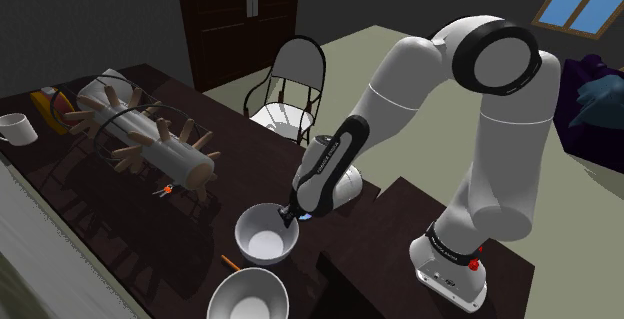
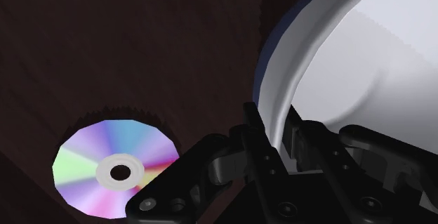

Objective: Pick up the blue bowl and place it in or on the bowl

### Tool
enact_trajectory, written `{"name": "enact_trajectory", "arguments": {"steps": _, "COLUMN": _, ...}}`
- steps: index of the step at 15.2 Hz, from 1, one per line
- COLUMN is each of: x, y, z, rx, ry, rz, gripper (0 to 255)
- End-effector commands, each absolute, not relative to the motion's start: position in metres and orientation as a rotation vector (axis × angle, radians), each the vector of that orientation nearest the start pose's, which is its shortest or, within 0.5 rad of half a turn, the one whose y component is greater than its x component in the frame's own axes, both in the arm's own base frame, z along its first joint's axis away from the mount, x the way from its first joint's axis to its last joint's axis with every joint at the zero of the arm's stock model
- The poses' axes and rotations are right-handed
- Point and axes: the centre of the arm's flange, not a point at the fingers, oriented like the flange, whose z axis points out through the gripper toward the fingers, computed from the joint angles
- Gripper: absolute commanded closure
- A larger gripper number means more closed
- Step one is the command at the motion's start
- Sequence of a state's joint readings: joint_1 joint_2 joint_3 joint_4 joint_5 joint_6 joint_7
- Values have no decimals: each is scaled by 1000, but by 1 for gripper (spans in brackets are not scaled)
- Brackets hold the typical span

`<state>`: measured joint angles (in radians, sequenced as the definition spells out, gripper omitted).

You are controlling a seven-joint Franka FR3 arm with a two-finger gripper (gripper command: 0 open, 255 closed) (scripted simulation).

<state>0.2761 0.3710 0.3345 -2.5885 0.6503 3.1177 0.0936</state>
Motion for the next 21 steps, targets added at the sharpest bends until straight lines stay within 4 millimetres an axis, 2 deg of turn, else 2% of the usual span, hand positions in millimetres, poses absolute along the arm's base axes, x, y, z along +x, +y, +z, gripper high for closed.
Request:
{"name": "enact_trajectory", "arguments": {"steps": 1, "x": 376, "y": 216, "z": 143, "rx": -2913, "ry": 239, "rz": -90, "gripper": 255}}
{"name": "enact_trajectory", "arguments": {"steps": 3, "x": 376, "y": 216, "z": 143, "rx": -2913, "ry": 239, "rz": -90, "gripper": 255}}
{"name": "enact_trajectory", "arguments": {"steps": 21, "x": 376, "y": 216, "z": 239, "rx": -2913, "ry": 239, "rz": -90, "gripper": 255}}
